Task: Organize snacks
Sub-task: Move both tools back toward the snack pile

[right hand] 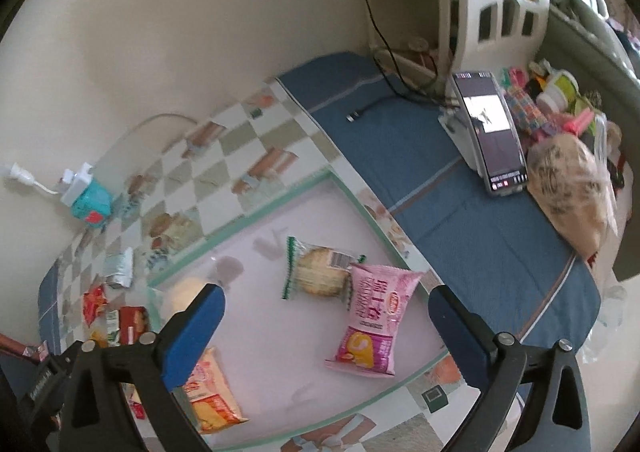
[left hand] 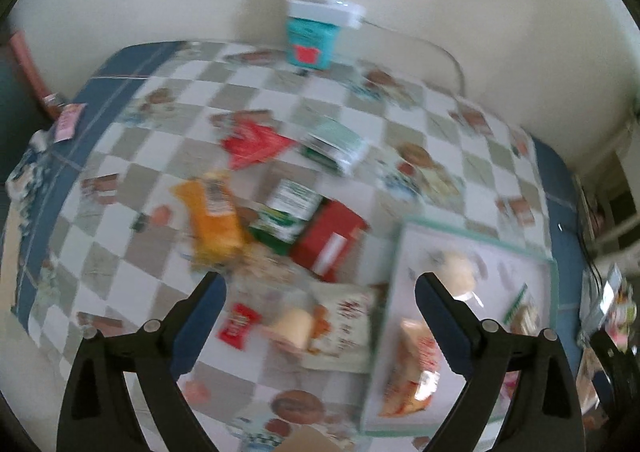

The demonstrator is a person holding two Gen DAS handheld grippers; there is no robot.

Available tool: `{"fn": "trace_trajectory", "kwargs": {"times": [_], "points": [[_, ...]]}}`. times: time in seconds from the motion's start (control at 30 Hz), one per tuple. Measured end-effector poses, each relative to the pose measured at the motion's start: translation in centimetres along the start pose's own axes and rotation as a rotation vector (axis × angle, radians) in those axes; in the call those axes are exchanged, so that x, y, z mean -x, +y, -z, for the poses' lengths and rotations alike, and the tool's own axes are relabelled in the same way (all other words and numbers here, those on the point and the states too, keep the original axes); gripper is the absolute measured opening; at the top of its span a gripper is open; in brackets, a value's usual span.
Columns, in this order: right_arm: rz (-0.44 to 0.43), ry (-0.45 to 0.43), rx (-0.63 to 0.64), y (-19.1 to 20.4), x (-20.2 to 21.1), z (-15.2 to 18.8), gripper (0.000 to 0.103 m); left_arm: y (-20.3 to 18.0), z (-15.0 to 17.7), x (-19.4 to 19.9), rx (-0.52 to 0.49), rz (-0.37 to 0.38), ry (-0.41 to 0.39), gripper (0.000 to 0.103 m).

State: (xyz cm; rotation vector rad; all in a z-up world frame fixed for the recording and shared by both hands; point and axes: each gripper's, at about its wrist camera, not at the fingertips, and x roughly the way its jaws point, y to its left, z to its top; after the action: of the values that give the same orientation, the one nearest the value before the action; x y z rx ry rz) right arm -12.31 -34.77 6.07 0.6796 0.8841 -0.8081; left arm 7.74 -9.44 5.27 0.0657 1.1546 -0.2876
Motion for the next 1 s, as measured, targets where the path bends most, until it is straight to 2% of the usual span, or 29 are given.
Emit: {"fn": "trace_trajectory", "kwargs": {"times": [0.13, 0.33, 0.67, 1.0], "points": [[-0.028, -0.027, 0.033, 1.4, 1.1, 0.2, 0.103, 3.4, -0.7, 0.7, 0.068, -0.053, -0.032, 0.097], [-0.068, -0.047, 0.078, 3.9, 2.0, 0.8, 0.103, 8.1, -1.2, 1.2, 0.175, -0.086, -0.041, 0.097], [-0.140, -0.033, 0.165, 9.4, 2.1, 2.8, 0.103, 12.6, -1.5, 1.7, 0.252, -0.138, -0.055, 0.097], [-0.171, 0.017, 0.259, 15.0, 1.2, 5.5, 0.103, 17.0, -1.4, 0.6, 0.319, -0.191, 0.005, 0.097]]}}
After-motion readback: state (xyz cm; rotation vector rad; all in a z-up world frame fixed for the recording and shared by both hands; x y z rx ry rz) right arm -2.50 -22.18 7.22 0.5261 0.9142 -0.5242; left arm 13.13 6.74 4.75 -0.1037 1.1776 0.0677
